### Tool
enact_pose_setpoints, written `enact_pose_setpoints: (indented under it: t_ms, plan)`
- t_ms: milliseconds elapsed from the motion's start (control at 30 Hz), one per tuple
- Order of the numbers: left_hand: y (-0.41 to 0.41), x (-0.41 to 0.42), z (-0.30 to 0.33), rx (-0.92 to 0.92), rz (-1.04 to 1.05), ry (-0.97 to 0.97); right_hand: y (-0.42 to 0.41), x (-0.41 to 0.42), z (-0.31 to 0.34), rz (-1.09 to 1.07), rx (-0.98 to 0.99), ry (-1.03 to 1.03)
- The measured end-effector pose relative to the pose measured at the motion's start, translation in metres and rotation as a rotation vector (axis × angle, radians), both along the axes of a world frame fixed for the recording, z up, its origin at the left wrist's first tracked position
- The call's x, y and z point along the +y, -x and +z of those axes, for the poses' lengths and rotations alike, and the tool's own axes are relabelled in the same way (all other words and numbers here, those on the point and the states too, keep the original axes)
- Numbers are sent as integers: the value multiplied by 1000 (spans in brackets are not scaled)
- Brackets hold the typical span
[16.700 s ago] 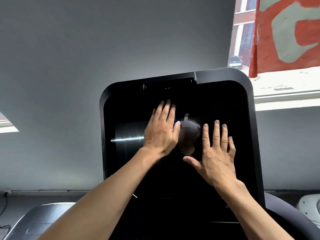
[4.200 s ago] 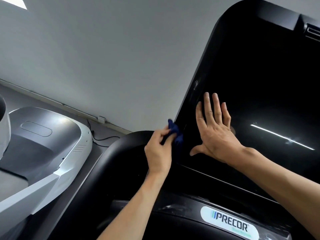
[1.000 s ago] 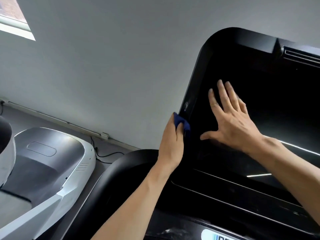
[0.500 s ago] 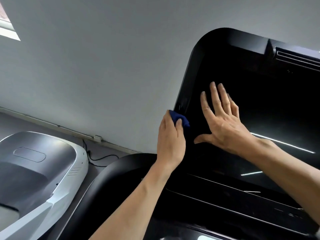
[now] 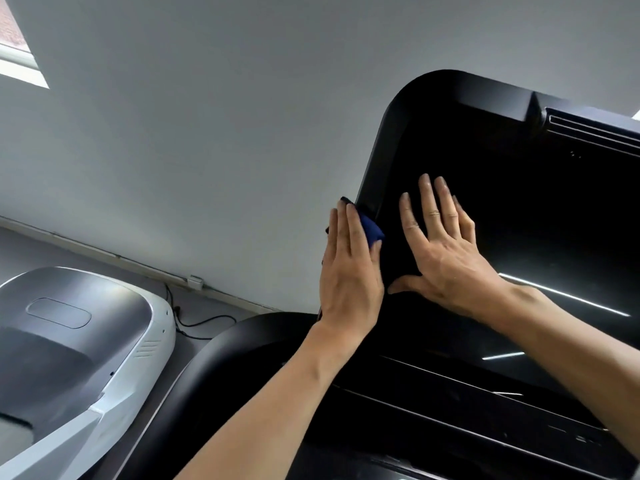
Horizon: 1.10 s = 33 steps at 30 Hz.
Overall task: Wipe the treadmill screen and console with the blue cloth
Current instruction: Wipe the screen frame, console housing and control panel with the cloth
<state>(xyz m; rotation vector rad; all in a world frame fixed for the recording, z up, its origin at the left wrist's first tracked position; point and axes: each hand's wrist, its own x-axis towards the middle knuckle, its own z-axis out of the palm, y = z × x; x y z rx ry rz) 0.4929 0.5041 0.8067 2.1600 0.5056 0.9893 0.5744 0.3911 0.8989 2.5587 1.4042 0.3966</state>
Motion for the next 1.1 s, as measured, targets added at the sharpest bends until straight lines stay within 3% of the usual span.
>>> enact_pose_setpoints:
  t_ms: [133,300,400,567,767,900,1100]
  plan:
    - [-27,12,18,-50,25,-156,0,-3,1,10,-11,-15]
    - [26,3,-43,-127,-47,-352,0,-2,1,2,8,13]
    - [56,3,-69,-119,-119,-372,0,0,1,6,19,24]
    - [6,29,-4,-151,-130,-350,1,1,1,-10,1,31]
    - [40,22,-40,-137,-157,-452,1,3,1,-24,15,47]
    - [31,22,-31,-146,-129,-369,2,4,1,-27,13,39]
    - [58,-15,-56,-99,-185,-90,5,3,6,-21,38,51]
